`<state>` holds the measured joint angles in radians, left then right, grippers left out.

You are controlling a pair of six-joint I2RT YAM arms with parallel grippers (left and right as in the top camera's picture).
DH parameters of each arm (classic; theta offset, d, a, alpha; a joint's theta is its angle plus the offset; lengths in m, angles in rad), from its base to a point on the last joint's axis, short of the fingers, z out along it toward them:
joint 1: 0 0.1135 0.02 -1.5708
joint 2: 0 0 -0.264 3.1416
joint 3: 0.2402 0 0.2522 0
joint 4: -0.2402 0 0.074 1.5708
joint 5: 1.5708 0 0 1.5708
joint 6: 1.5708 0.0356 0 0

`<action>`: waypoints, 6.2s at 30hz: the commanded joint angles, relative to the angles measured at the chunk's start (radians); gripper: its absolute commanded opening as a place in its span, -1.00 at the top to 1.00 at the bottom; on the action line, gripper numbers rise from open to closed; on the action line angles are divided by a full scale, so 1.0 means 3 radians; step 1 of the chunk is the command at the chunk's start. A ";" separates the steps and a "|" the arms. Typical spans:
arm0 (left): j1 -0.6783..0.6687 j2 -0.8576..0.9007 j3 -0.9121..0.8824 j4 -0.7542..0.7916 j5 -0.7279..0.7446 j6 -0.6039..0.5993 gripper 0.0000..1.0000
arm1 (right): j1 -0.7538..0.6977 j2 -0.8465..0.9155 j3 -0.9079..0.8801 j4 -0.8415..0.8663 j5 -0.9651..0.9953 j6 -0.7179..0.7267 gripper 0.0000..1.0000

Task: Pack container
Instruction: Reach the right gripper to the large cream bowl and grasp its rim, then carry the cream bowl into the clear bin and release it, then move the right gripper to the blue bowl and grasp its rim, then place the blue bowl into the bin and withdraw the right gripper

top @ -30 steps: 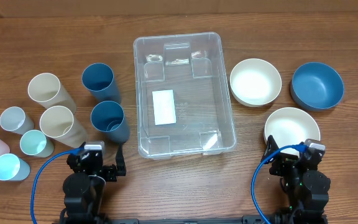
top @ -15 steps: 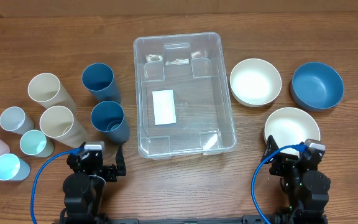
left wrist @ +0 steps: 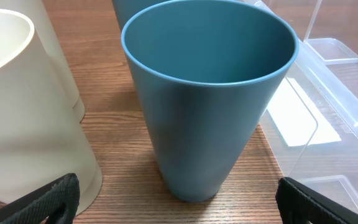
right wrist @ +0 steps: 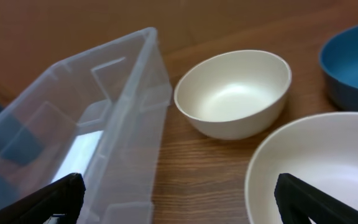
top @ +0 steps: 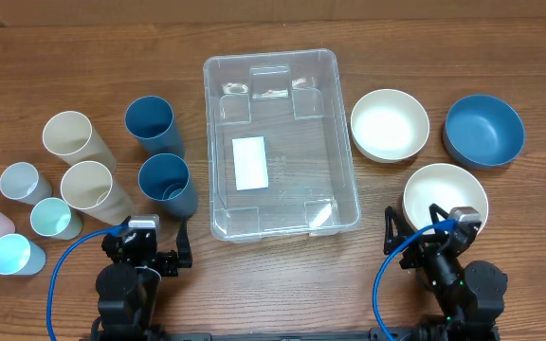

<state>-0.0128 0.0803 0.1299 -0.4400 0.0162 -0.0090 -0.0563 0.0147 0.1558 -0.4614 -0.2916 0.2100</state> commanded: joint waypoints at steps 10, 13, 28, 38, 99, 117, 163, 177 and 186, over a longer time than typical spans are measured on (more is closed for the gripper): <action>0.0023 -0.0032 -0.0013 0.0011 0.0034 -0.0057 -1.00 | 0.0013 -0.0038 0.0031 0.0056 -0.0301 0.0117 -1.00; 0.0023 -0.0032 -0.0013 0.0011 0.0034 -0.0058 -1.00 | 0.0013 0.0029 0.0432 0.0113 -0.0366 0.0173 -1.00; 0.0023 -0.0032 -0.0013 0.0011 0.0034 -0.0058 -1.00 | -0.0081 0.3288 0.3849 -0.1855 0.0762 0.0270 -1.00; 0.0022 -0.0032 -0.0013 0.0011 0.0034 -0.0058 -1.00 | -0.1811 0.4317 0.3554 -0.2358 0.0593 0.0759 -1.00; 0.0023 -0.0028 -0.0013 0.0011 0.0034 -0.0057 -1.00 | 0.1445 0.6837 0.5140 -0.0882 0.0443 0.0456 0.18; 0.0023 -0.0028 -0.0013 0.0010 0.0034 -0.0057 -1.00 | -0.1134 0.5693 0.5763 -0.2733 0.0899 0.0886 -0.72; 0.0023 -0.0028 -0.0013 0.0011 0.0034 -0.0057 -1.00 | 0.1723 0.5492 0.4178 -0.0874 0.1236 0.0488 0.92; 0.0023 -0.0028 -0.0013 0.0011 0.0034 -0.0057 -1.00 | 0.1740 0.5587 0.4650 -0.1164 0.0684 0.0364 -0.16; 0.0023 -0.0028 -0.0013 0.0011 0.0034 -0.0058 -1.00 | 0.2056 0.5951 0.4142 -0.1354 0.0257 0.0435 0.92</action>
<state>-0.0124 0.0803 0.1295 -0.4397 0.0162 -0.0090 0.5087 1.7569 1.4528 -0.9047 -0.1867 0.3305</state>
